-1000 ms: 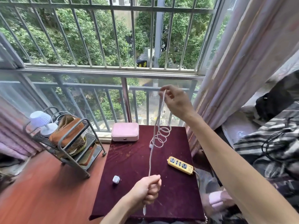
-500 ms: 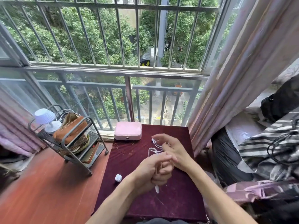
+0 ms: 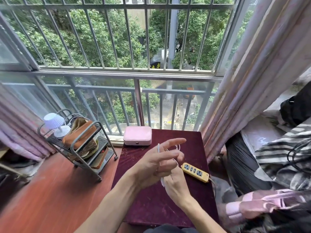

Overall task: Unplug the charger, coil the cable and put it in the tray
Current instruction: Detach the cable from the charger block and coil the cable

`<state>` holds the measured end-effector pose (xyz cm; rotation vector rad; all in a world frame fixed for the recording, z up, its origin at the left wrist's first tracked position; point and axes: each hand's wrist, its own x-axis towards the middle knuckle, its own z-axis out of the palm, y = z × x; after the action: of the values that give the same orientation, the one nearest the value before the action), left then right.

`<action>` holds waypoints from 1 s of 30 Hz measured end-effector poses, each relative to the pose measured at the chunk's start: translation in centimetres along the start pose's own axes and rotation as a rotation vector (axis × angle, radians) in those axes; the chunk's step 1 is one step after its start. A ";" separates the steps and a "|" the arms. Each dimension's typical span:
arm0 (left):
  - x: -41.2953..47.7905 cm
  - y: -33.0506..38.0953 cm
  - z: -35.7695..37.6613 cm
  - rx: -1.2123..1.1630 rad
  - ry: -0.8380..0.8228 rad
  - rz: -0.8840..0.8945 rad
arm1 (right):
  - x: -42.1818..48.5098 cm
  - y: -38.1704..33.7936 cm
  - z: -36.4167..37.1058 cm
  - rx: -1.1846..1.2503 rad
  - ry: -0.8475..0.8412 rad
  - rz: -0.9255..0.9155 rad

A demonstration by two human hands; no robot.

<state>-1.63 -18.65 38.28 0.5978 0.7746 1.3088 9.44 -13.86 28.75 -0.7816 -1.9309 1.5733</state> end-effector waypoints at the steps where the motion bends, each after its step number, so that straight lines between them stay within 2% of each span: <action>1: 0.1 0.2 -0.4 -0.019 -0.001 0.011 | -0.6 0.4 -0.3 -0.051 -0.003 -0.066; 4: 0.4 0.6 -1.4 -0.060 0.012 0.022 | -1.6 0.1 -1.4 -0.178 -0.091 -0.106; 8: 0.8 0.8 -2.9 -0.088 0.091 -0.024 | -3.3 -1.3 -2.5 -0.521 -0.217 -0.140; 11: 1.0 0.5 -3.9 -0.042 0.140 -0.063 | -3.5 -2.8 -3.5 -0.765 -0.235 -0.164; 15: 0.9 0.3 -4.5 0.087 0.162 -0.150 | -3.4 -5.0 -4.9 -0.914 -0.338 -0.199; 18: 0.7 0.4 -4.5 0.206 0.125 -0.240 | -3.0 -7.2 -6.1 -0.877 -0.369 -0.269; 22: 0.6 -0.3 -3.9 0.204 0.066 -0.285 | -1.5 -10.4 -8.0 -0.764 -0.347 -0.360; 25: 0.6 -1.4 -2.9 0.204 -0.064 -0.276 | 0.6 -11.5 -9.5 -0.667 -0.349 -0.359; 30: 0.5 -2.7 -0.8 0.139 -0.114 -0.249 | 3.5 -11.2 -11.3 -0.484 -0.316 -0.310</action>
<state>-0.52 -18.67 35.63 0.6583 0.8225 0.9909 13.82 -5.41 41.93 -0.3917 -2.5712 1.1030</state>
